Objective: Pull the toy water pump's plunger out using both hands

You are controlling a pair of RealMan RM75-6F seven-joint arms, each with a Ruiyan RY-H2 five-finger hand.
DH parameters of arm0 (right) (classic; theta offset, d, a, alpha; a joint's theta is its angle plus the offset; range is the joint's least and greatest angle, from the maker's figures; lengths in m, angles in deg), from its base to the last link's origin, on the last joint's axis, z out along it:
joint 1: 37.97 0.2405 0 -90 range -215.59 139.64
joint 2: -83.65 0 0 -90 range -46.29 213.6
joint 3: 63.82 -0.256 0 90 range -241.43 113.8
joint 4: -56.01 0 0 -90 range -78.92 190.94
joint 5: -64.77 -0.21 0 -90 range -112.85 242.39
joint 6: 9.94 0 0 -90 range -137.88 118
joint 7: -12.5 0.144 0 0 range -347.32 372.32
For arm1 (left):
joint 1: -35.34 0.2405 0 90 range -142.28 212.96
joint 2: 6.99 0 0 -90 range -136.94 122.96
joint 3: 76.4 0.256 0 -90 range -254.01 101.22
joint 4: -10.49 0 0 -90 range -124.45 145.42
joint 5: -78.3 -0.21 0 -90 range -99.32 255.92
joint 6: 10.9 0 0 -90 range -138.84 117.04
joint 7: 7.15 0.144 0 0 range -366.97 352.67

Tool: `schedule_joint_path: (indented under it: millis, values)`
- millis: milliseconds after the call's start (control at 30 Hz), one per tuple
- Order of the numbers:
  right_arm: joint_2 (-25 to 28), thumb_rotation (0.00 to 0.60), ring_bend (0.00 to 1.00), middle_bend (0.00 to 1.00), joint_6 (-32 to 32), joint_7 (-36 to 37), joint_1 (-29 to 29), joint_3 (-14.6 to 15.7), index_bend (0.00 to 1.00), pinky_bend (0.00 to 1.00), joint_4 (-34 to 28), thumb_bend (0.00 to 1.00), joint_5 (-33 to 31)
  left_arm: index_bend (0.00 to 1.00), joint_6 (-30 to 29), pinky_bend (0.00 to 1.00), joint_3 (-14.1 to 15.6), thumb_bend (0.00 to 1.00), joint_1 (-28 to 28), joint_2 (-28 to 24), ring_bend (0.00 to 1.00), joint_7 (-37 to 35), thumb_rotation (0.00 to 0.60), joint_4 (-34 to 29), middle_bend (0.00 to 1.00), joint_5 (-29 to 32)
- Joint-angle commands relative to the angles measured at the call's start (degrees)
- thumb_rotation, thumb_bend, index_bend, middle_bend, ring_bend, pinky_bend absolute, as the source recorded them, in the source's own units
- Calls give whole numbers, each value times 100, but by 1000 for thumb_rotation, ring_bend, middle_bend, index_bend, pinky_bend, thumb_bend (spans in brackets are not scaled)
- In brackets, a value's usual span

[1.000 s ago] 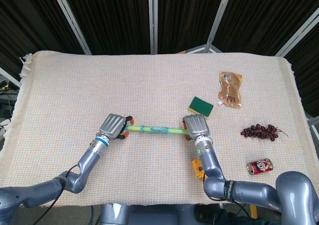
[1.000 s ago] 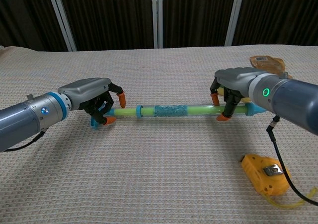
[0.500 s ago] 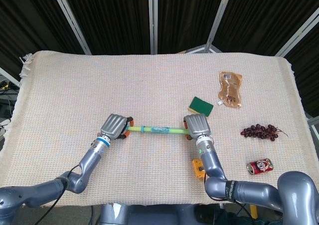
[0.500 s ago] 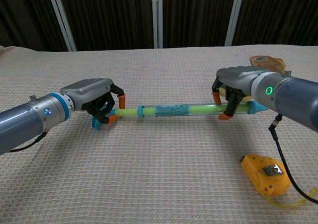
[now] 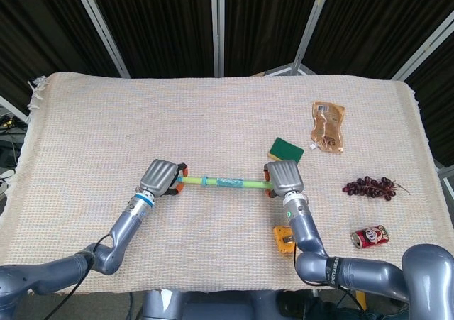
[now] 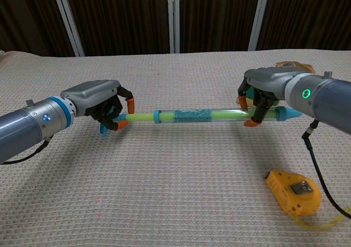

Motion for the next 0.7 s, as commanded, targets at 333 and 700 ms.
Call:
schedule_joint_path:
  millis: [333,700]
  values:
    - [399,600,1000,1000,-71,305,-218,27,765,1000,-265,561,243,763,-162,997,38,473,190,-391,792,26,600,-200,789,100]
    - [702,600,1000,1000,-99,540,-382,31,768,1000,-343,561,377,768,-186,997,99,472,360,-630,792,-65,600,-126,789,217]
